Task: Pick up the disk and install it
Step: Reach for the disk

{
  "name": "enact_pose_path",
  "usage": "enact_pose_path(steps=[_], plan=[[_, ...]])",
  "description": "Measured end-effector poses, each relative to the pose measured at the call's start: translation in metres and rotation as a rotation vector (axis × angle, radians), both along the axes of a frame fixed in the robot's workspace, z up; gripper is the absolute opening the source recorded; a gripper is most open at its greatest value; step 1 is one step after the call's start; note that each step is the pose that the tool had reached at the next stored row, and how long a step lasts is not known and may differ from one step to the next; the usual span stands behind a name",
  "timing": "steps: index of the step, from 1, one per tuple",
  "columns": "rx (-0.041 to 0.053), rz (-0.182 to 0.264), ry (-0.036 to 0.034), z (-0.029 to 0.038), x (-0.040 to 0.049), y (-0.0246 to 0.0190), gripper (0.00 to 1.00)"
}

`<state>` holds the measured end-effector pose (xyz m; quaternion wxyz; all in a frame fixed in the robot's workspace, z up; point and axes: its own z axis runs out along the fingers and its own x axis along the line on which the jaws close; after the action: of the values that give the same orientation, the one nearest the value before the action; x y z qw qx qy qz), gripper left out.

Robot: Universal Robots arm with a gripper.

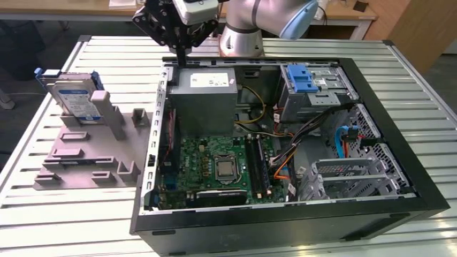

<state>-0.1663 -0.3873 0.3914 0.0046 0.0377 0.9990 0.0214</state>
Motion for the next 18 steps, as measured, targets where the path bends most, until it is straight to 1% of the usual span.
enact_pose_path(steps=[7, 10, 14, 18], plan=[[-0.0001, 0.0, 0.0001, 0.0, -0.0013, 0.0002, 0.11], [-0.0001, 0.0, 0.0002, 0.0001, -0.0054, 0.0008, 0.11], [-0.0001, 0.0, 0.0001, 0.0, -0.0134, 0.0014, 0.11], [-0.0002, 0.0, 0.0002, 0.0, -0.0198, 0.0029, 0.11]])
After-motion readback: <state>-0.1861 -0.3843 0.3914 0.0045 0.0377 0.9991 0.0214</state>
